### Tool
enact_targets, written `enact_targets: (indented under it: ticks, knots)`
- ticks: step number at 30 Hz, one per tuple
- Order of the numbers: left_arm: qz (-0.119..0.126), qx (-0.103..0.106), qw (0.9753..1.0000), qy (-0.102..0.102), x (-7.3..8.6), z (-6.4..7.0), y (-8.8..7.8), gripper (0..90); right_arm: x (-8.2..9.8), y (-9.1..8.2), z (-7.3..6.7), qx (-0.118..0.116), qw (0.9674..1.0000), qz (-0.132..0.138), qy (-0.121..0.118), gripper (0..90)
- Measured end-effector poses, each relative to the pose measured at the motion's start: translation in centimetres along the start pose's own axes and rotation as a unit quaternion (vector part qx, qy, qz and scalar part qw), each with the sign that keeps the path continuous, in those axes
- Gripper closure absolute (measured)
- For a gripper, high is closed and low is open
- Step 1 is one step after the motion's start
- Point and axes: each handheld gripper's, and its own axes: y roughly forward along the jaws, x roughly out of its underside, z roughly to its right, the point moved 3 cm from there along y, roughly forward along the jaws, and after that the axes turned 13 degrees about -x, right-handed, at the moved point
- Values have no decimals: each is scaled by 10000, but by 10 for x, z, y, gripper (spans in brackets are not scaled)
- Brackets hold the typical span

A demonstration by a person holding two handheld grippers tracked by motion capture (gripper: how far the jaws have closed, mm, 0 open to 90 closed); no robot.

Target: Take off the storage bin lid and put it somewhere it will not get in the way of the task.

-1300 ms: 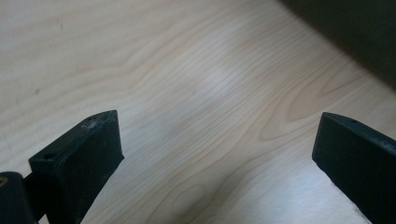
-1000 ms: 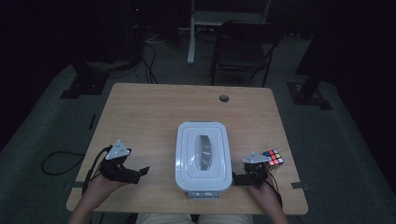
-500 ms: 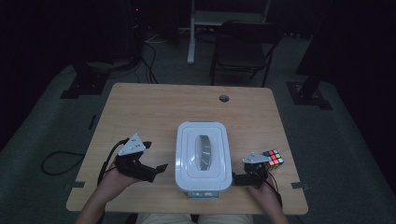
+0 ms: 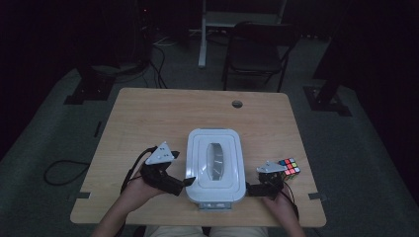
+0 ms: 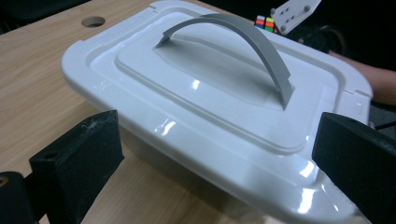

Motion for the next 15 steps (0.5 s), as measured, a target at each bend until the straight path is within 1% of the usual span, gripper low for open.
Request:
enact_targets:
  ticks: [1, 3, 6, 8, 9, 10, 11, 14, 15]
  knots:
    - [-5, 67, 10000, -7, -1, 2, 2, 25, 0, 0, 0, 0, 10000, 0, 0, 130]
    - [-15, 113, 9999, 60, -4, 7, 7, 25, 0, 0, 0, -1, 10000, -1, -1, 130]
    - [21, 257, 9997, 50, -9, 12, 13, 25, 0, 0, 0, -2, 10000, -3, -1, 130]
    - [9, 289, 9995, 117, -12, 15, 19, 25, 0, 0, 0, -1, 10000, -3, -1, 130]
    - [-8, 344, 9993, 146, -13, 18, 23, 25, 0, 0, 0, -1, 10000, -3, -2, 130]
    - [-8, 344, 9993, 146, -13, 18, 23, 25, 0, 0, 0, -1, 10000, -3, -2, 130]
    - [-18, 388, 9992, 135, -14, 20, 27, 25, 0, 0, 0, -1, 10000, -2, 0, 130]
    - [-14, 492, 9987, 128, -15, 25, 32, 25, 0, 0, 0, 0, 10000, -3, 1, 130]
    - [-2, 488, 9987, 152, -17, 26, 34, 25, 0, 0, 0, 0, 10000, -3, 0, 130]
